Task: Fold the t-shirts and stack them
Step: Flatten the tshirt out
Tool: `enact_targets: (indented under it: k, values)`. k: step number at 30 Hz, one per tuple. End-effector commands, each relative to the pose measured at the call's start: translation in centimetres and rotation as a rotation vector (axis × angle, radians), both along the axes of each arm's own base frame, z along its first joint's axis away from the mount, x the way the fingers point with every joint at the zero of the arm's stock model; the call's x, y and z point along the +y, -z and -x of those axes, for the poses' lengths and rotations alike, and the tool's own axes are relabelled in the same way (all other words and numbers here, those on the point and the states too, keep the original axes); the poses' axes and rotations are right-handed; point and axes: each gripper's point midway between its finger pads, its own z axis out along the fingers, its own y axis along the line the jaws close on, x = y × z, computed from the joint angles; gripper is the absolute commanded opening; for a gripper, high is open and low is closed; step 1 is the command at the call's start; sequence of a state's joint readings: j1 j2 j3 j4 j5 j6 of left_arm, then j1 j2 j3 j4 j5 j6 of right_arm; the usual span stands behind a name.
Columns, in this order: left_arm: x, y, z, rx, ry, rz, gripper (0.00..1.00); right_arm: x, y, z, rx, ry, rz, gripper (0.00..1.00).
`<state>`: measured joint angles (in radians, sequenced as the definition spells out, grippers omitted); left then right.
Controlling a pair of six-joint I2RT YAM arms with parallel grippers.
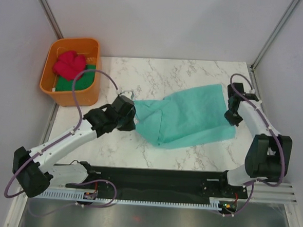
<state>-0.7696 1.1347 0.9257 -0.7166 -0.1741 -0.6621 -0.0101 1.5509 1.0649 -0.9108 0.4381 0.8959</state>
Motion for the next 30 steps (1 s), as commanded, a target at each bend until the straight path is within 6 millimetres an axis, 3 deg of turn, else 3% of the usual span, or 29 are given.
enact_targets:
  k: [1, 2, 3, 5, 6, 8, 10, 11, 12, 15, 18, 20, 23, 24, 25, 26, 27, 28, 29, 30]
  values:
    - [-1.2, -11.6, -4.9, -0.238, -0.026, 0.165, 0.02, -2.4, -12.5, -2.6, -0.294, -0.028, 0.155, 0.00]
    - [-1.4, -13.9, -5.3, -0.279, -0.028, 0.191, 0.02, -2.5, -14.8, -2.8, -0.351, -0.032, 0.161, 0.00]
    - [-1.7, -18.9, -5.6, -0.363, -0.028, 0.262, 0.02, -2.2, -19.6, -3.1, -0.495, -0.043, 0.152, 0.00]
    - [-2.2, -23.2, -4.7, -0.411, -0.008, 0.372, 0.02, -1.7, -23.7, -2.4, -0.612, -0.083, 0.147, 0.00]
    - [-2.2, -26.1, -4.0, -0.445, 0.003, 0.439, 0.02, -1.3, -26.9, -1.1, -0.710, -0.090, 0.134, 0.00]
    - [-2.2, -29.2, -1.4, -0.462, 0.042, 0.560, 0.02, -0.8, -29.6, 0.7, -0.794, -0.111, 0.116, 0.00]
    - [-2.1, -30.6, 1.1, -0.453, 0.069, 0.647, 0.02, 0.5, -31.5, 3.6, -0.887, -0.159, 0.061, 0.00]
    - [-0.9, -31.9, 3.0, -0.478, 0.078, 0.703, 0.02, 1.0, -31.6, 4.6, -0.906, -0.173, 0.039, 0.00]
    - [-0.8, -31.3, 3.9, -0.457, 0.091, 0.720, 0.02, 1.4, -32.0, 7.0, -0.937, -0.179, 0.023, 0.00]
    - [0.5, -31.9, 7.4, -0.443, 0.150, 0.811, 0.02, 2.4, -32.8, 10.4, -1.011, -0.192, -0.030, 0.00]
    - [1.2, -32.3, 10.0, -0.421, 0.199, 0.879, 0.02, 3.6, -33.3, 12.5, -1.048, -0.221, -0.089, 0.00]
    - [1.1, -32.1, 10.5, -0.402, 0.212, 0.888, 0.02, 4.2, -33.7, 12.4, -1.059, -0.239, -0.121, 0.00]
    - [-0.1, -30.0, 8.2, -0.377, 0.181, 0.807, 0.02, 4.3, -33.0, 9.8, -1.040, -0.235, -0.130, 0.00]
    - [-0.5, -29.2, 7.2, -0.374, 0.167, 0.770, 0.02, 4.2, -33.2, 7.9, -1.054, -0.233, -0.127, 0.00]
    - [-1.8, -27.4, 4.8, -0.353, 0.154, 0.682, 0.02, 4.2, -33.0, 6.5, -1.057, -0.230, -0.128, 0.00]
    - [-1.8, -26.6, 2.6, -0.375, 0.094, 0.615, 0.02, 4.2, -31.6, 4.7, -1.030, -0.226, -0.132, 0.00]
    - [-2.0, -27.0, 1.1, -0.403, 0.069, 0.578, 0.02, 4.2, -31.7, 1.6, -1.052, -0.233, -0.134, 0.00]
    - [-1.7, -26.5, -1.6, -0.426, 0.027, 0.505, 0.02, 4.3, -31.1, -0.2, -1.044, -0.232, -0.138, 0.00]
    - [-2.7, -24.5, -4.9, -0.378, 0.000, 0.441, 0.02, 4.2, -30.5, -2.0, -1.034, -0.232, -0.138, 0.00]
    - [-2.8, -25.9, -7.1, -0.395, -0.021, 0.447, 0.02, 4.4, -29.5, -5.8, -1.016, -0.240, -0.144, 0.00]
